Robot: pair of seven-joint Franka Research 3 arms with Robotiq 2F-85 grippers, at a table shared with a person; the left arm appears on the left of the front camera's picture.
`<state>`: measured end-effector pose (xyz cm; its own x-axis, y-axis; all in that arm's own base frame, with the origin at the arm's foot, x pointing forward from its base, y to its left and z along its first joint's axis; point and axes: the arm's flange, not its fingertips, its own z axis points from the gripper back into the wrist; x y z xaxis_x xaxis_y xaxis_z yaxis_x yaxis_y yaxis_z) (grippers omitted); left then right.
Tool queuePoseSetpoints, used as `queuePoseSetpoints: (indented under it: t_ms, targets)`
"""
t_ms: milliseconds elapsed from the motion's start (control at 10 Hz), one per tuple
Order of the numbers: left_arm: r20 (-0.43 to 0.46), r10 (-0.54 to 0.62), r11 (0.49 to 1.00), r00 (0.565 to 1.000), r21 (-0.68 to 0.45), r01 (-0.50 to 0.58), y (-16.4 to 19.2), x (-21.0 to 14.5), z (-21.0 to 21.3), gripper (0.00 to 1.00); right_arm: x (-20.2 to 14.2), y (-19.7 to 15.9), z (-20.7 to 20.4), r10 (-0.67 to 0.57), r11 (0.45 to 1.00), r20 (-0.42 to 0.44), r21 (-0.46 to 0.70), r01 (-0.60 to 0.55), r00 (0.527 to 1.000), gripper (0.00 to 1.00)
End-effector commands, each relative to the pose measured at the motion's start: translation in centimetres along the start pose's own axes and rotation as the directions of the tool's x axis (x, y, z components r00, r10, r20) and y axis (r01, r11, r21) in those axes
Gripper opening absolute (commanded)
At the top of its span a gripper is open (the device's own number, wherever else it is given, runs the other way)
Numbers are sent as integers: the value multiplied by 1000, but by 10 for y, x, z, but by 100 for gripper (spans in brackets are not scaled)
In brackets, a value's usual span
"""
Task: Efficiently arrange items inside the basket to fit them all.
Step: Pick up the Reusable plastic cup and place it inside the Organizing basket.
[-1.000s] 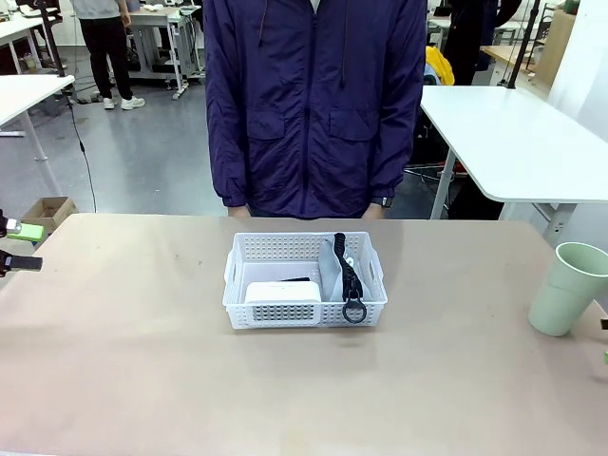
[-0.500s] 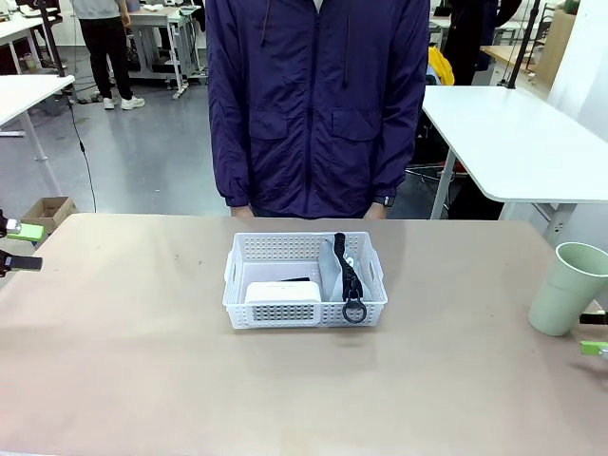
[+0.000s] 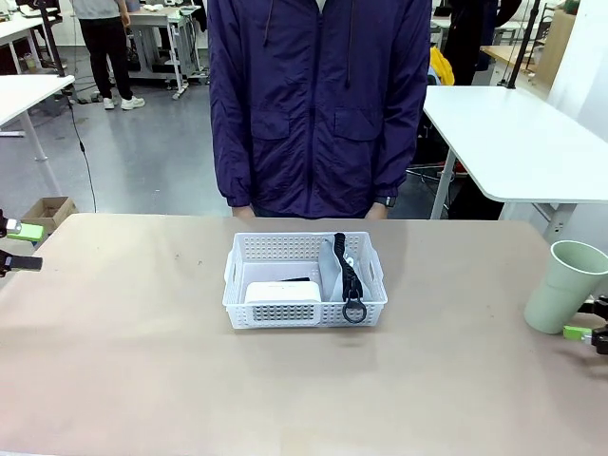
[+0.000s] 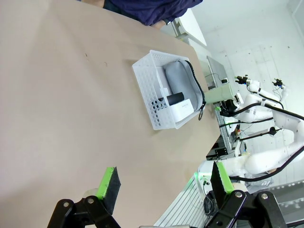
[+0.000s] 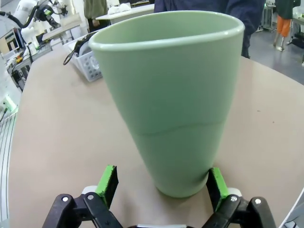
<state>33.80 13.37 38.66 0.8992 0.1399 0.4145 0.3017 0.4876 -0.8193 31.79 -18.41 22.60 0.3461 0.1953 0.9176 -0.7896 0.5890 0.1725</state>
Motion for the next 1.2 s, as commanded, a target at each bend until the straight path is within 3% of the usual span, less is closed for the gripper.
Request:
queuePoseSetpoints:
  t_ms: [0, 1100]
  targets:
    - [-6, 1, 1000, 1000, 3, -1, -3, -5, 0, 100, 0, 15, -20, 43, 998, 13, -37, -42, 999, 100]
    - [-6, 1, 1000, 1000, 3, -1, -3, -5, 0, 100, 19, 1, -39, 30, 997, 102, -71, -23, 994, 100]
